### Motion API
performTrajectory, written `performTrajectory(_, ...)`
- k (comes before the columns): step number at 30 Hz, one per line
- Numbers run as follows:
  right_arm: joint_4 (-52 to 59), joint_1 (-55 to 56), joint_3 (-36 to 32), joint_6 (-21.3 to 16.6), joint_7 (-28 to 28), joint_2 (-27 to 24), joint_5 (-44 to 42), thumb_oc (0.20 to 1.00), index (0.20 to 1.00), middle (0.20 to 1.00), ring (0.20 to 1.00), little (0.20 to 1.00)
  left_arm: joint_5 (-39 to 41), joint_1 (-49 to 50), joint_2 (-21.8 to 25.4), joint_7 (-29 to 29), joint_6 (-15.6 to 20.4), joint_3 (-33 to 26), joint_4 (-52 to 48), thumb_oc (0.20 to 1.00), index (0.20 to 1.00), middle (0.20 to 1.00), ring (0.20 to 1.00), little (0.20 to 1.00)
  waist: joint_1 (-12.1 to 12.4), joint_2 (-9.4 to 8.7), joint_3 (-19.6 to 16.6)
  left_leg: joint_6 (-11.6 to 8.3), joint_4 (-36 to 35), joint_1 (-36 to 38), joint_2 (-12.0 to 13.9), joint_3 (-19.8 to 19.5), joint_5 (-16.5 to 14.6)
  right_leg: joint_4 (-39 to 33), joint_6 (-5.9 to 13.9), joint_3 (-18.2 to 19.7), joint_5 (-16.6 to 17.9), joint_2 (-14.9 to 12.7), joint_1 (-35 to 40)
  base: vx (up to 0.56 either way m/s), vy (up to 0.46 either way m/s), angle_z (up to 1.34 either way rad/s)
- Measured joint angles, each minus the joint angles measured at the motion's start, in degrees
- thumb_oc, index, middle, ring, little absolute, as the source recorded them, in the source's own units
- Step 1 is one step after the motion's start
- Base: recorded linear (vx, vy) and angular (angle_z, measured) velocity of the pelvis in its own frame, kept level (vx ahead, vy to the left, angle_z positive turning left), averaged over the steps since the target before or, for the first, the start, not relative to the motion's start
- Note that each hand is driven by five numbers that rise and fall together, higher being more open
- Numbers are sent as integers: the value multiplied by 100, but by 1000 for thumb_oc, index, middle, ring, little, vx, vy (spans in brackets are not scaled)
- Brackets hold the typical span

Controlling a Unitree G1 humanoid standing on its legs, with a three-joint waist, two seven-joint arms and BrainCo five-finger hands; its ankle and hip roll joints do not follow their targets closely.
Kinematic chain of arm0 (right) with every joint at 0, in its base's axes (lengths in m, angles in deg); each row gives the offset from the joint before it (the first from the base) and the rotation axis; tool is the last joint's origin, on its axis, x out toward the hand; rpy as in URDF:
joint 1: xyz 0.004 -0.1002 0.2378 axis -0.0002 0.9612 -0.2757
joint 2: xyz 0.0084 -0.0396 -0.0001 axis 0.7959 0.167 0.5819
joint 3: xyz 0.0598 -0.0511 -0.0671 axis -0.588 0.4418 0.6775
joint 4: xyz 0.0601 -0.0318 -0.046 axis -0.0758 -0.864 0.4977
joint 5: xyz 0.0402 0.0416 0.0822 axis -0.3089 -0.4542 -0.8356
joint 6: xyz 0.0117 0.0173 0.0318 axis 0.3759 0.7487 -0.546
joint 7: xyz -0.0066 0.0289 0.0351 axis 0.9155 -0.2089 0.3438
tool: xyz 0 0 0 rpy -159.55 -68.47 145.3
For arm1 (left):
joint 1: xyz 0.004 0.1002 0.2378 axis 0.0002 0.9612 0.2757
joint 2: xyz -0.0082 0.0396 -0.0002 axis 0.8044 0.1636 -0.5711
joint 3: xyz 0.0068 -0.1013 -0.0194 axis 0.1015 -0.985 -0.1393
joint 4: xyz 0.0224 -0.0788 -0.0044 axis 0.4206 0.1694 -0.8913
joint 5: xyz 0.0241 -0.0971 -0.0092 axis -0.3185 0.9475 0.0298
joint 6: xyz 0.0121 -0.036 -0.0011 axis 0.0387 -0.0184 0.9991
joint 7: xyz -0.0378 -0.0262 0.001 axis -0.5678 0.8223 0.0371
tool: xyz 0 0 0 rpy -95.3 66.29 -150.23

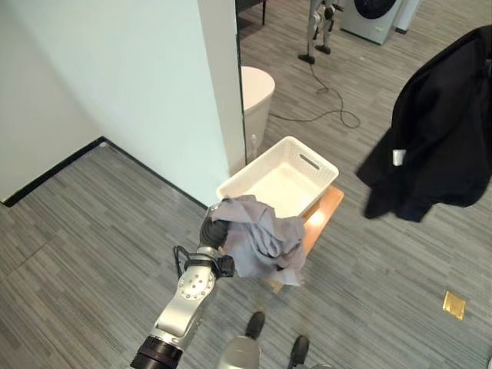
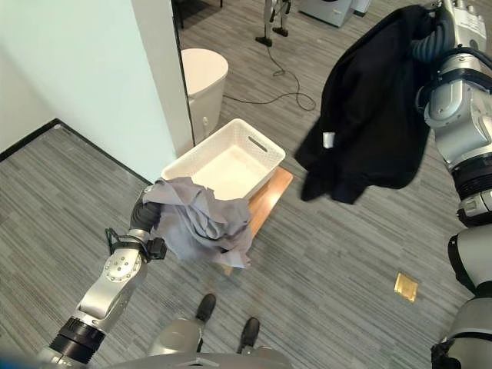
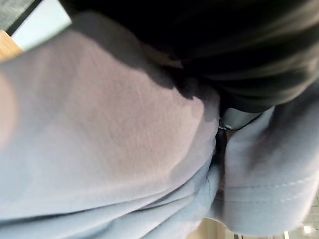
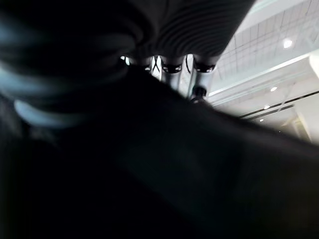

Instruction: Pick up bed clothes into laundry basket.

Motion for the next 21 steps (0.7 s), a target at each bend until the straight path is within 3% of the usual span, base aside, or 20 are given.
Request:
performTrajectory(2, 407, 512, -309, 3, 3, 156, 54, 200, 200, 200, 200, 200, 2, 3, -5, 3, 0, -6, 0, 200, 200, 200, 200, 200, 31, -9, -8, 0, 30, -55, 1, -92, 0, 2, -6, -125, -10, 13, 2, 39, -23, 25)
performTrajectory(7, 422, 880, -330, 92, -36, 531, 81, 200, 200, 200, 200, 200, 52, 25, -11, 38, -1, -3, -9, 200, 200, 200, 200, 200, 150, 4, -9, 58, 42, -224, -5, -324, 49, 22, -25, -348, -1, 43, -82, 9, -12, 24)
performTrajectory(13, 421, 912, -320, 156, -25, 562, 529, 200, 200, 200, 200, 200, 226, 114, -82, 87, -2, 4, -19, 200, 200, 200, 200, 200, 358, -11, 2, 52, 56, -388, -50, -593, 56, 25, 27, -737, -64, 37, -125, 3, -29, 28)
performTrajectory(16, 278, 935, -341, 190, -36, 528, 750, 200, 200, 200, 200, 200, 241, 178, -109, 250, -2, 26, -96, 200, 200, 200, 200, 200, 428, -59, 28, 15, 118, -593, -135, -988, 87, 27, 20, -1143, -136, 29, -162, 22, -28, 64)
performTrajectory(21, -370, 885, -330, 194, -30, 579, 726, 200, 200, 200, 200, 200, 464, 177, -69, 306, 11, 71, -116, 200, 200, 200, 200, 200, 727, -227, 131, -33, 151, -871, -187, -1210, 130, 28, 41, -1379, -170, 24, -338, -30, -10, 27)
